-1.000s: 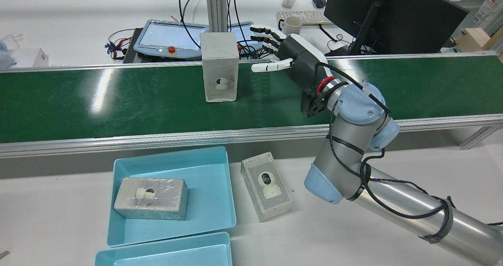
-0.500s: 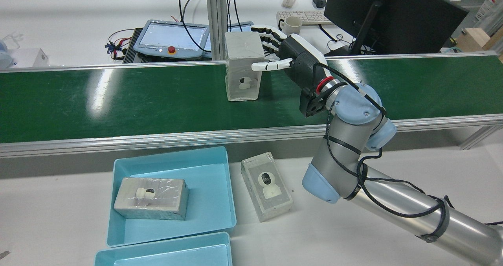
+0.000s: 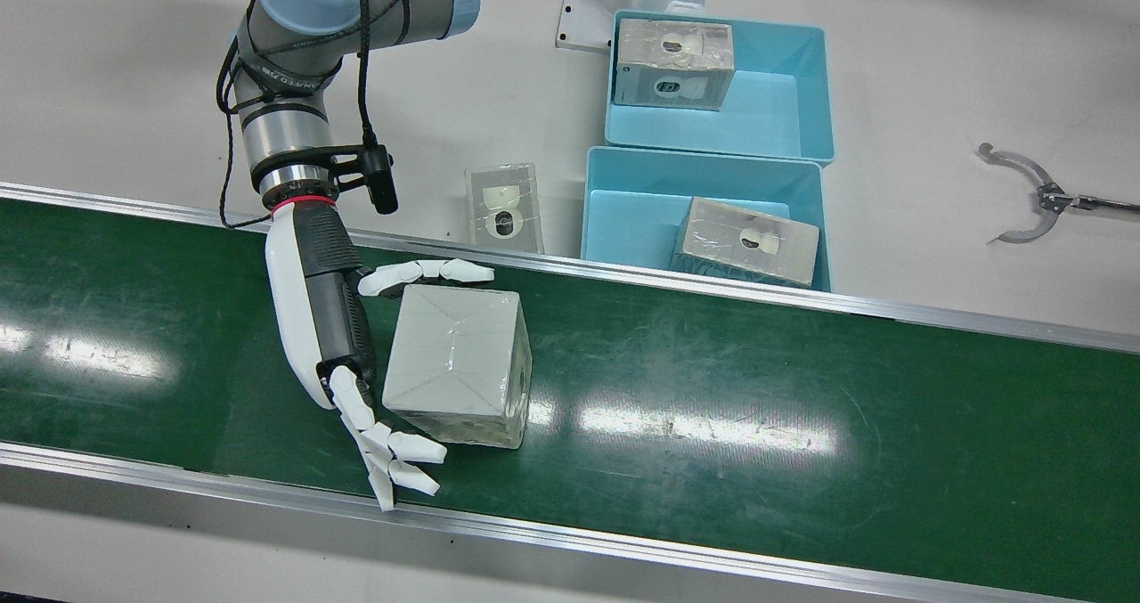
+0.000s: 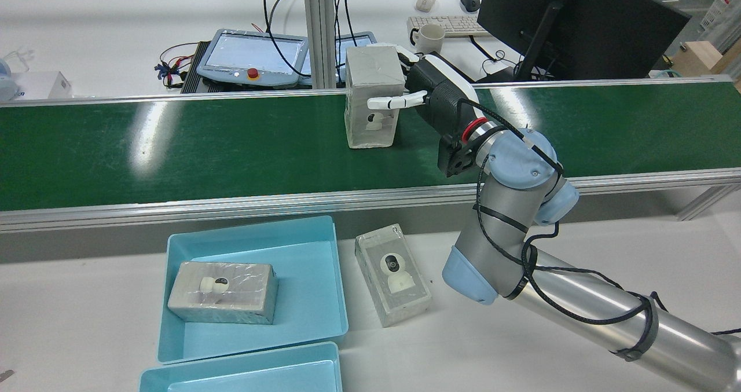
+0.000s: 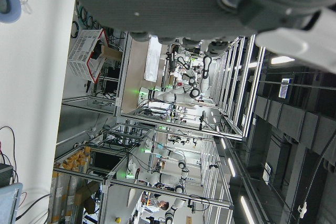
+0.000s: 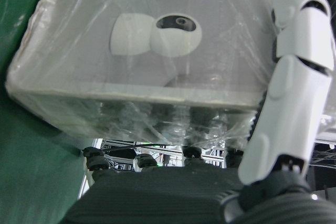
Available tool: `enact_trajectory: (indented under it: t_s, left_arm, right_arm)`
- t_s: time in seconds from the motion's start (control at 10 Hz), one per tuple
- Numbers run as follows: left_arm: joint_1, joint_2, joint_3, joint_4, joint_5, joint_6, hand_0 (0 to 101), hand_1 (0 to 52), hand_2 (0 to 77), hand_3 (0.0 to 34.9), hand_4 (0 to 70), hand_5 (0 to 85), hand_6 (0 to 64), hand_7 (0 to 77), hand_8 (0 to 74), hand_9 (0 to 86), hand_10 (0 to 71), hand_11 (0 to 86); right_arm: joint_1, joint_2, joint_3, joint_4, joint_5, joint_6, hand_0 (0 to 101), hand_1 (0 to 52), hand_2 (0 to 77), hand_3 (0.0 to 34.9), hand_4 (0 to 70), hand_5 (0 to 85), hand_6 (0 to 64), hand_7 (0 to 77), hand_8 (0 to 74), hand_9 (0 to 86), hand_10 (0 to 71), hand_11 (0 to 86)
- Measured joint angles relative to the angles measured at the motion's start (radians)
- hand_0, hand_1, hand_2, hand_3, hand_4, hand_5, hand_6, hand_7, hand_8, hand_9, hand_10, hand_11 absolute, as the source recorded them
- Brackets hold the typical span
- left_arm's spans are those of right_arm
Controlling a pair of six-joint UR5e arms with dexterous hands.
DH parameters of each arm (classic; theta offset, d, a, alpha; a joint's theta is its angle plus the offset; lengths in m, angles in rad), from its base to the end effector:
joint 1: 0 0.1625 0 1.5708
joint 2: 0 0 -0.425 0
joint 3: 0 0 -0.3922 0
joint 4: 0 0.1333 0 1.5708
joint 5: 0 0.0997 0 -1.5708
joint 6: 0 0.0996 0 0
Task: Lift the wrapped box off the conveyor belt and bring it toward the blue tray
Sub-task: 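Lift the wrapped box off the belt with the right hand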
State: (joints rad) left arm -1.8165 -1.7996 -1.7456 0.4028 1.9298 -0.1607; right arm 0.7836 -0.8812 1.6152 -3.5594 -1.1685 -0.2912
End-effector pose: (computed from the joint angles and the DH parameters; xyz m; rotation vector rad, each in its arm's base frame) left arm -0.2292 -0.5100 0.5220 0.3000 -2.1785 2.1968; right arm -0.3599 -0.6018 0.2939 -0.2320 -2.2838 1.6505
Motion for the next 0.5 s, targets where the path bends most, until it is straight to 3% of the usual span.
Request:
enact_trajectory:
  t_s: [0.1, 0.2, 0.3, 0.4, 0.5]
  left_arm:
    - [0.0, 0.0, 0.0, 0.0, 0.0, 0.0, 0, 0.0, 0.5, 0.0, 0.0, 0.5, 0.0, 0.5, 0.0, 0.5, 0.5, 0.0]
    - [0.0, 0.0, 0.0, 0.0, 0.0, 0.0, 0, 0.0, 0.5, 0.0, 0.0, 0.5, 0.0, 0.5, 0.0, 0.5, 0.5, 0.0]
    - [0.0, 0.0, 0.0, 0.0, 0.0, 0.0, 0, 0.0, 1.1, 0.0, 0.0, 0.5, 0.0, 0.5, 0.5, 0.0, 0.5, 0.0]
    - [0.0, 0.0, 0.0, 0.0, 0.0, 0.0, 0, 0.0, 1.1, 0.0, 0.0, 0.5, 0.0, 0.5, 0.5, 0.0, 0.5, 0.0]
    - [0.0, 0.0, 0.0, 0.0, 0.0, 0.0, 0, 0.0, 1.1, 0.0, 0.0, 0.5, 0.0, 0.5, 0.5, 0.5, 0.5, 0.0]
  right_arm:
    - [0.0, 0.0, -0.001, 0.002, 0.001, 0.003, 42, 10.4, 19.1, 29.6, 16.9, 32.2, 0.0, 18.5, 0.0, 2.7, 4.4, 7.1]
    - [-0.001, 0.0, -0.002, 0.004, 0.001, 0.008, 42, 4.9, 28.9, 30.0, 21.3, 38.7, 11.4, 31.1, 0.0, 4.4, 9.3, 12.0]
    - [-0.001, 0.0, -0.002, 0.005, 0.003, 0.014, 42, 4.9, 28.9, 30.0, 21.3, 38.7, 11.4, 31.1, 0.0, 4.4, 9.3, 12.0]
    - [-0.001, 0.001, -0.001, 0.006, 0.005, 0.02, 42, 5.4, 30.0, 27.5, 21.3, 39.8, 19.6, 38.7, 15.3, 21.3, 21.3, 26.7]
    - [-0.001, 0.001, 0.001, 0.013, 0.006, 0.026, 41, 4.9, 30.0, 26.0, 21.3, 40.4, 24.5, 42.5, 24.5, 30.0, 26.2, 34.9]
